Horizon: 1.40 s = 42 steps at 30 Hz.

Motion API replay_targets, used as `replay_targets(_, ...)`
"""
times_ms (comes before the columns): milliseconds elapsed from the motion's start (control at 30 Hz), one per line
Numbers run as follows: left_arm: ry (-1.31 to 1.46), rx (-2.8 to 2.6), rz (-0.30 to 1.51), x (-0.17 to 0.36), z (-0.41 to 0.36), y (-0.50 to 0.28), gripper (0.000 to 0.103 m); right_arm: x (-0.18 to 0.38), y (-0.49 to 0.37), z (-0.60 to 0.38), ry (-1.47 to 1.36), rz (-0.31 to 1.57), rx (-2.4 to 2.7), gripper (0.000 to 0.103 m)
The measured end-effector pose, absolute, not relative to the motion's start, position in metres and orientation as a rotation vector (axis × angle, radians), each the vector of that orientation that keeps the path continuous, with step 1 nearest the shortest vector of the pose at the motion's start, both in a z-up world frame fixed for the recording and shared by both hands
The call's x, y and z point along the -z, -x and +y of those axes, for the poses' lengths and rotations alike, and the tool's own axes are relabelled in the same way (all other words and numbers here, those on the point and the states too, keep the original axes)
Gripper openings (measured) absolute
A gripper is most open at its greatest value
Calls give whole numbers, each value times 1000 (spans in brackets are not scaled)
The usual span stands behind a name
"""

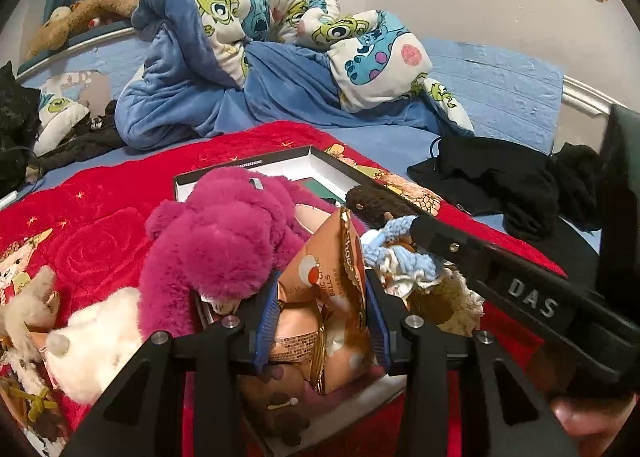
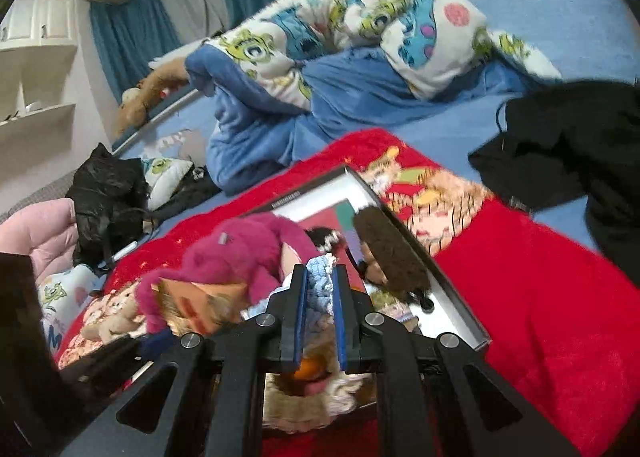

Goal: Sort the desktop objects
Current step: 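Lower the pyramid into the box with the left gripper while the right lowers the blue scrunchie, then open both grippers to release the pyramid and blue scrunchie into the box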

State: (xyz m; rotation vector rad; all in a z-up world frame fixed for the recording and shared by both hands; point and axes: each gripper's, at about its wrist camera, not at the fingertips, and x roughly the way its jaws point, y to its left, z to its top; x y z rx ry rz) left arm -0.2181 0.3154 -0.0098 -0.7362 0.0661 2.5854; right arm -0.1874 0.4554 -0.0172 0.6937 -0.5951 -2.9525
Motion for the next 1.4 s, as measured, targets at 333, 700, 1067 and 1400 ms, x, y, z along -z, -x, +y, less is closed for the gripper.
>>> replay_targets(333,731,-2578,57,14,315,217,42,23,187,456,-718,-603,2958,12)
replay_targets(700,725,-2572,41,12,312,218,42,23,186,453,-718,-579,2965,12)
replay_targets(1067,650,-2635,31,4,303,204,84,12,175,445,-630,-495,3025,25)
replay_targets(1400,589,-2635,61,-1,301,192,103,1,164,438,-550,-424,3096,103)
